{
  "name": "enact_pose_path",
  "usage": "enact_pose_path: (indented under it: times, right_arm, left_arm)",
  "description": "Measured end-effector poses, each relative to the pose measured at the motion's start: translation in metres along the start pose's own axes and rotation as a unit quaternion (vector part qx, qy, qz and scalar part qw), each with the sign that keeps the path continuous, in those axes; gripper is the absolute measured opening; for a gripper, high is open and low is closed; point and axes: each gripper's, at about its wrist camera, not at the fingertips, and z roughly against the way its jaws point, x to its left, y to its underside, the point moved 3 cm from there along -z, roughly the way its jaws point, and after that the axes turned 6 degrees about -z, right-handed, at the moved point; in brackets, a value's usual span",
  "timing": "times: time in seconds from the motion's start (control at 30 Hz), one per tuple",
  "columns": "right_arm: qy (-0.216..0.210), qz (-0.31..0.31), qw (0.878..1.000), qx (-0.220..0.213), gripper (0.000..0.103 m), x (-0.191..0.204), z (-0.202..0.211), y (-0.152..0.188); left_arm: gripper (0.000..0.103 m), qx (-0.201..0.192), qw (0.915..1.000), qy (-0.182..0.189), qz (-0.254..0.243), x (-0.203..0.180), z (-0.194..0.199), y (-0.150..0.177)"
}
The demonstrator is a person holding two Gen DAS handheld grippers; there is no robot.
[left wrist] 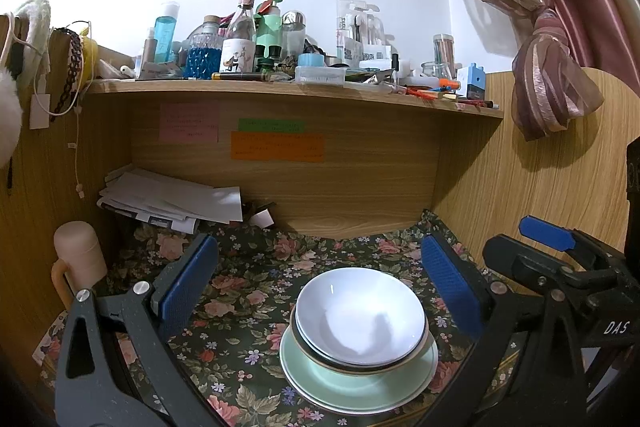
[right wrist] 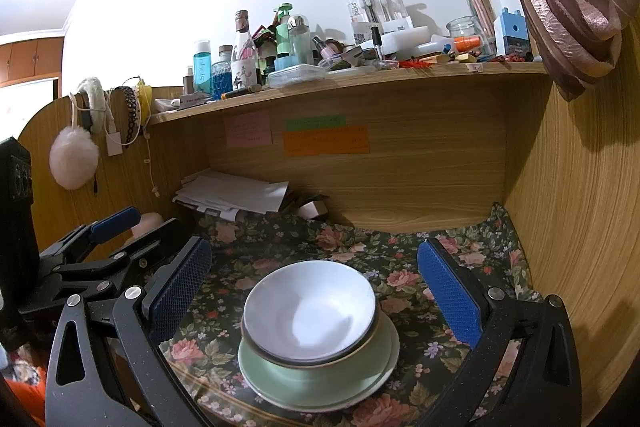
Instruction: Organize plates and bowls
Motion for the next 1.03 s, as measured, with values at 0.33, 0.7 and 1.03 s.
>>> enact_pose_path:
  times: [0.33,0.7,1.03]
  right_arm:
    - [-0.003,0.008,1.000,0.002,0.103,0.002,-0.001,0.000]
    - [-0.004,0.007,1.000,0.004,0.103,0.001,-0.003,0.001]
    - [-0.008,0.000,1.000,0.013,0.103,-0.006,-0.008,0.001]
  left_arm:
    - [0.103,0.002,1.0000,-0.003,0.008,-0.003,-0.003,0.000]
    - [0.103,0.008,0.9999,-0.007,0.013,-0.009,-0.007,0.000]
    - [0.103,0.004,0.9998,-0.011,0.015,-0.013,-0.009,-0.001]
